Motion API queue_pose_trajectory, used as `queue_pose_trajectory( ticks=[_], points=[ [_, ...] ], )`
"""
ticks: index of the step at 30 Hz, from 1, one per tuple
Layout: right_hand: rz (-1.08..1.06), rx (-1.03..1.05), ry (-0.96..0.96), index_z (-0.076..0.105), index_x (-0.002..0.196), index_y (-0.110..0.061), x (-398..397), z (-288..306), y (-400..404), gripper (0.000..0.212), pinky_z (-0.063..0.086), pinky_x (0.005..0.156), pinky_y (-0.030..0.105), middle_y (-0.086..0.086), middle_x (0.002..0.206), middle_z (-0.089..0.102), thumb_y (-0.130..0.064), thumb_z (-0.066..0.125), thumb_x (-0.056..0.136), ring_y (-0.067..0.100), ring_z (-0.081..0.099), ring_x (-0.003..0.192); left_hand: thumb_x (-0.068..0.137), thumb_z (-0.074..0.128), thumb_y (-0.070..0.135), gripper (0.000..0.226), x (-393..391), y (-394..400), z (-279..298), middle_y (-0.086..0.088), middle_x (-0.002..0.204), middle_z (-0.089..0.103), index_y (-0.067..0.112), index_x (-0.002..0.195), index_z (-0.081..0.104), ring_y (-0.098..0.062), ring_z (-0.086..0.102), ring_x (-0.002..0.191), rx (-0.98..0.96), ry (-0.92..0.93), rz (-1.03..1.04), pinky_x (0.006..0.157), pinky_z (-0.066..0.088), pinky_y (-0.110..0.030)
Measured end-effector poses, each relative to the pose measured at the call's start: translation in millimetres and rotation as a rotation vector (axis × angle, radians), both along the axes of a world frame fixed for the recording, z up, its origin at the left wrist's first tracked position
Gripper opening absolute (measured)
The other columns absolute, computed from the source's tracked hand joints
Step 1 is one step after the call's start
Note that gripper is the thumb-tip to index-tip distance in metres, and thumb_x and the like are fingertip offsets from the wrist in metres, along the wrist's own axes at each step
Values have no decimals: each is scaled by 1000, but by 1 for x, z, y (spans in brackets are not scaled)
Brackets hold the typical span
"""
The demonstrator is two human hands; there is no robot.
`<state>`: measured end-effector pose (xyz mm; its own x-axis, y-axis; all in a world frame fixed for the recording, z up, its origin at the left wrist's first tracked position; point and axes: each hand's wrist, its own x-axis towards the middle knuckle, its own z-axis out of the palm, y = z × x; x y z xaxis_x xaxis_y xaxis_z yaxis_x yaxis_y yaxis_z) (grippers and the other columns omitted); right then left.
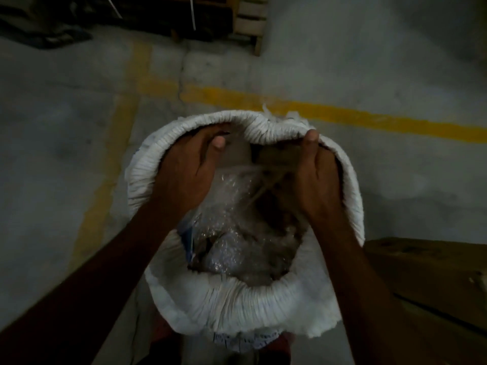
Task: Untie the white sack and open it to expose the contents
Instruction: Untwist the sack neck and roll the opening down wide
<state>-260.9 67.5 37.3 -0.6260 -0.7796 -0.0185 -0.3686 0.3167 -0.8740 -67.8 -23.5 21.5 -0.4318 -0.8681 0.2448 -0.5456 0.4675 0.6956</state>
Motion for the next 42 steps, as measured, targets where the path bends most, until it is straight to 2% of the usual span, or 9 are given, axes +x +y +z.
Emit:
queue_pose_trajectory(
  ticks=[3, 7, 11, 18, 23, 29, 36, 39, 42],
  points=[
    [128, 10, -59, 60, 142, -20, -22, 14, -4, 60, 32, 122, 29, -1, 149, 57, -53, 24, 107, 2, 45, 141, 110, 35, 42, 45, 9, -19, 4, 16, 132, 54, 19, 139, 61, 1, 46, 129, -29, -28, -94, 114, 26, -7],
    [313, -7, -159, 55, 146, -21, -29, 13, -14, 78, 31, 124, 40, 0, 151, 56, -72, 19, 98, 8, 45, 145, 105, 35, 48, 56, 11, -24, 2, 11, 141, 55, 21, 153, 44, -4, 50, 129, 107, -28, -57, 113, 30, -9],
    [325, -4, -167, 41, 155, -29, -32, 16, -19, 67, 24, 128, 39, -12, 162, 40, -64, 20, 102, 0, 31, 150, 103, 32, 53, 66, 15, -30, -1, -1, 157, 48, 18, 159, 34, -7, 42, 142, 141, -68, -69, 123, 29, -20],
    [228, 33, -343, 63, 117, -45, -37, 30, -19, 45, 46, 91, 4, -39, 102, 70, -49, 19, 106, -22, 60, 105, 106, 34, 45, 56, 35, -43, 6, 3, 153, 50, 19, 154, 45, -5, 42, 144, 64, -124, -188, 123, 26, -17],
    [309, 37, -321, 46, 153, -25, -24, 21, -1, 76, 27, 126, 39, -9, 158, 46, -73, 26, 97, 3, 38, 148, 105, 36, 43, 49, 35, -21, 4, 9, 152, 48, 29, 152, 43, -4, 42, 144, 135, -26, -188, 124, 28, -21],
    [368, 103, -184, 42, 155, -22, -17, 9, 52, 62, 24, 128, 39, -10, 161, 41, -56, 30, 103, 0, 32, 150, 107, 32, 52, 58, 58, 20, -4, 6, 154, 49, 20, 151, 51, -6, 40, 146, 129, -190, -334, 123, 25, -19],
    [760, 555, 7, 59, 138, -33, 17, 3, 102, 67, 27, 105, 1, -10, 141, 61, -63, 13, 100, -15, 43, 120, 83, 0, 82, 85, 79, 95, -8, 16, 135, 66, 47, 144, 49, -1, 60, 119, 467, -597, -628, 88, 30, -1],
    [930, 763, 146, 38, 151, -45, 13, 5, 129, 96, 30, 116, 17, -14, 155, 49, -84, -13, 81, 2, 46, 138, 79, -14, 88, 98, 108, 101, -10, 14, 118, 75, 51, 135, 58, -5, 65, 109, 432, -701, -631, 89, 40, -4],
    [1146, 992, 326, 30, 155, -43, 7, 16, 147, 122, 38, 112, 25, -10, 150, 55, -85, -36, 61, 12, 53, 135, 107, 16, 62, 60, 130, 108, -17, 15, 111, 78, 44, 131, 68, -4, 68, 104, 260, -704, -763, 88, 53, -21]
  ],
)
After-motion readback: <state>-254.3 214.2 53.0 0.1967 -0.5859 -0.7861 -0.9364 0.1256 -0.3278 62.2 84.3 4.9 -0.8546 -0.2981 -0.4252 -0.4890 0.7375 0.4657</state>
